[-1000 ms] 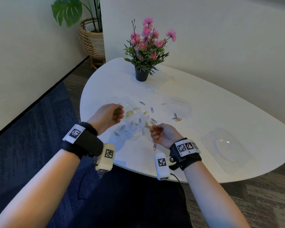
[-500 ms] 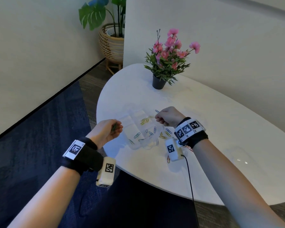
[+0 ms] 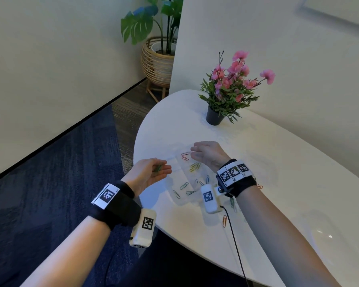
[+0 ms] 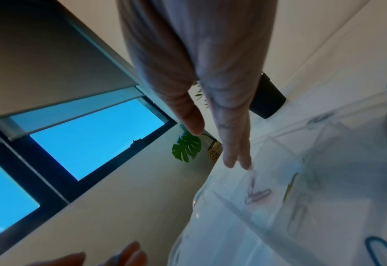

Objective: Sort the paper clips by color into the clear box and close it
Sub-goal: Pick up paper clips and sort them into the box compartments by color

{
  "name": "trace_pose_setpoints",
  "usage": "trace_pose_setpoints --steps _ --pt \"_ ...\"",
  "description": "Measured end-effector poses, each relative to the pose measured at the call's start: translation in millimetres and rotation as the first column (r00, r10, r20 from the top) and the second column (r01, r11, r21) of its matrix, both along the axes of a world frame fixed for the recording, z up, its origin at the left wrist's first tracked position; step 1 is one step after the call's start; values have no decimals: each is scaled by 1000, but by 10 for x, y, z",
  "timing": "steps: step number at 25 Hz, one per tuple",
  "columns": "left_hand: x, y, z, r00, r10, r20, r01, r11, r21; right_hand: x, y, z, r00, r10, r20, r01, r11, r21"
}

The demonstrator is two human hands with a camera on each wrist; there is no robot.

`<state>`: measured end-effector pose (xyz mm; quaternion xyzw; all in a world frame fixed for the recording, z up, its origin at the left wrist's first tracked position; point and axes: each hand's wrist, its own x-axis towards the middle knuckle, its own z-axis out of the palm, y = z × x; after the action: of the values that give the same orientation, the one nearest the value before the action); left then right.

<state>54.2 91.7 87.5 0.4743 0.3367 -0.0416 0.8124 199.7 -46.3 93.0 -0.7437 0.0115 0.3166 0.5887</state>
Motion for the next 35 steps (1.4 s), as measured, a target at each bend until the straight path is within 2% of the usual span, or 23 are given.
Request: trace_pose_setpoints --steps 2,5,10,12,15,16,19,20,21,22,24,25,27,29,30,32,35 --pt "91 5 25 1000 -17 -5 17 1000 25 22 -118 36 1000 -17 18 16 997 73" --pt "288 16 36 999 -48 -10 49 991 127 60 -433 50 992 -117 54 111 989 99" --pt "460 37 25 983 -182 10 172 946 275 77 -963 -7 968 -252 -12 252 963 97" --pt "416 -1 -19 951 -306 -34 299 891 341 62 -1089 -51 966 -259 -22 260 961 95" --pt "334 -98 -59 875 -470 -114 467 763 446 41 -1219 -103 967 -254 -25 255 964 73" --pt "310 -115 -60 873 -475 -110 463 739 489 54 -1253 -112 966 -260 -16 260 964 52" --pt "178 -147 -87 922 -386 -30 331 747 576 184 -1379 -160 962 -256 91 263 962 -78" --pt "103 -162 -124 937 -348 -12 283 742 608 261 -1408 -188 965 -203 164 230 958 -169" --pt "11 -176 -175 950 -313 2 241 737 631 341 -1415 -223 965 -84 250 161 938 -308" --pt "-82 -192 -230 961 -277 14 205 742 638 424 -1398 -266 946 93 310 66 882 -467" --pt "-234 -199 -337 978 -206 16 150 760 632 538 -1231 -364 840 467 275 -148 687 -711" --pt "-282 -191 -384 984 -178 5 135 766 629 557 -1092 -414 761 607 230 -237 590 -772" --pt "-324 -177 -445 987 -158 -23 139 774 618 541 -798 -497 591 792 151 -356 424 -833" --pt "-331 -189 -483 986 -163 -45 157 783 602 475 -639 -569 487 871 62 -390 281 -877" --pt "-330 -207 -498 986 -156 -51 155 788 596 427 -647 -594 466 884 30 -390 236 -890" --pt "-337 -257 -521 991 -122 -55 132 803 581 262 -782 -628 460 888 20 -392 223 -893" --pt "-344 -351 -537 992 -99 -80 126 839 529 -71 -1086 -718 469 880 77 -427 302 -852"
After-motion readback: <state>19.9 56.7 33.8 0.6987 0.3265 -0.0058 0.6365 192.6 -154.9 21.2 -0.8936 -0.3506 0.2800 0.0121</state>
